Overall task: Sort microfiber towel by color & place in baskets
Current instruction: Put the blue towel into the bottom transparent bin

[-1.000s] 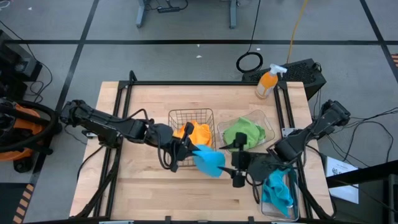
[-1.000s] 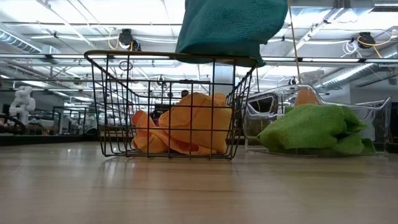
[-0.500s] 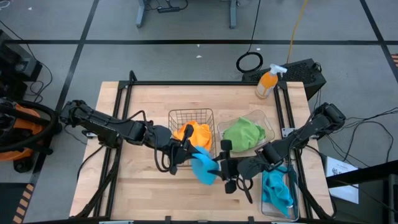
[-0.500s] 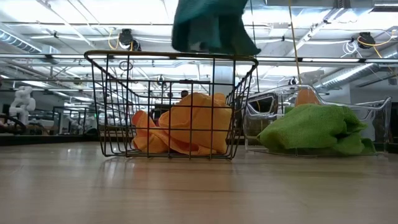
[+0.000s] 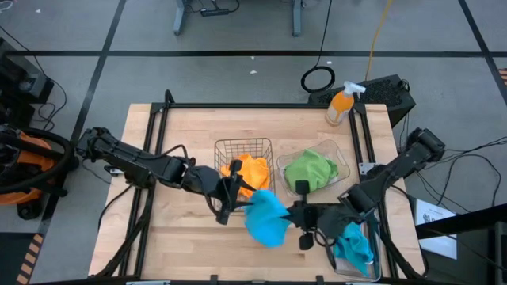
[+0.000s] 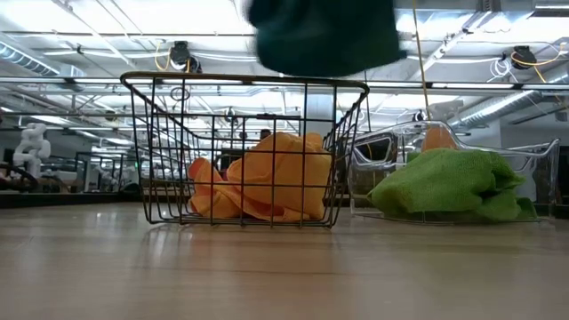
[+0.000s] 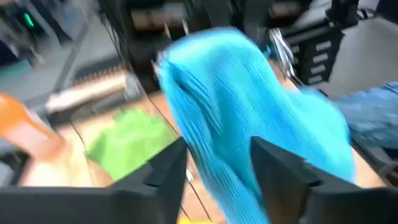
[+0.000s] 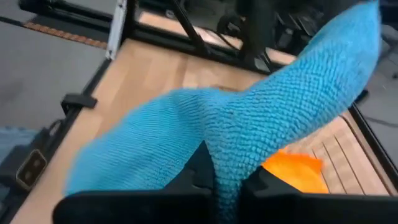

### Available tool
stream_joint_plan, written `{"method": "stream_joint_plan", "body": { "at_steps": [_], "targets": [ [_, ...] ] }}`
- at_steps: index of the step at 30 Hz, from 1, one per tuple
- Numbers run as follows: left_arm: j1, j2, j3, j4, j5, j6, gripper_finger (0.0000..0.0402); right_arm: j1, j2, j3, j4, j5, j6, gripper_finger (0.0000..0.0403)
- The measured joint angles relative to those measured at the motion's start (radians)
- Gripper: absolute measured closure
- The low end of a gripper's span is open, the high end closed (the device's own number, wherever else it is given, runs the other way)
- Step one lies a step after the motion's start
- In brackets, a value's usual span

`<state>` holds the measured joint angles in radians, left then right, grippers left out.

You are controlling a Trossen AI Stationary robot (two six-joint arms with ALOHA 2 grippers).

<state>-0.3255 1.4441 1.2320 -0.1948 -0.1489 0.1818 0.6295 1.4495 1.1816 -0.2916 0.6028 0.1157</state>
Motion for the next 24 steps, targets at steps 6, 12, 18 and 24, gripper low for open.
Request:
{"method": "stream_joint_plan", "body": {
  "at_steps": [6,12,18,24],
  "targets": [
    [-0.061,0.000,0.000,-0.168,-0.039,-0.188,0.0123,0.076,-0.076,0.000,-0.154,0.026,0.188,0.0400],
    [-0.153,0.027,-0.048,-0.199,-0.084,-0.254,0.0101,0.174,-0.145,0.000,-0.166,0.024,0.289,0.0401],
    [-0.232,0.072,-0.105,-0.154,-0.157,-0.285,0.0101,0.280,-0.210,0.000,-0.175,0.025,0.392,0.0402],
    [-0.251,0.135,-0.137,-0.125,-0.323,-0.304,0.0100,0.386,-0.232,0.000,-0.264,-0.002,0.558,0.0402]
  ]
}}
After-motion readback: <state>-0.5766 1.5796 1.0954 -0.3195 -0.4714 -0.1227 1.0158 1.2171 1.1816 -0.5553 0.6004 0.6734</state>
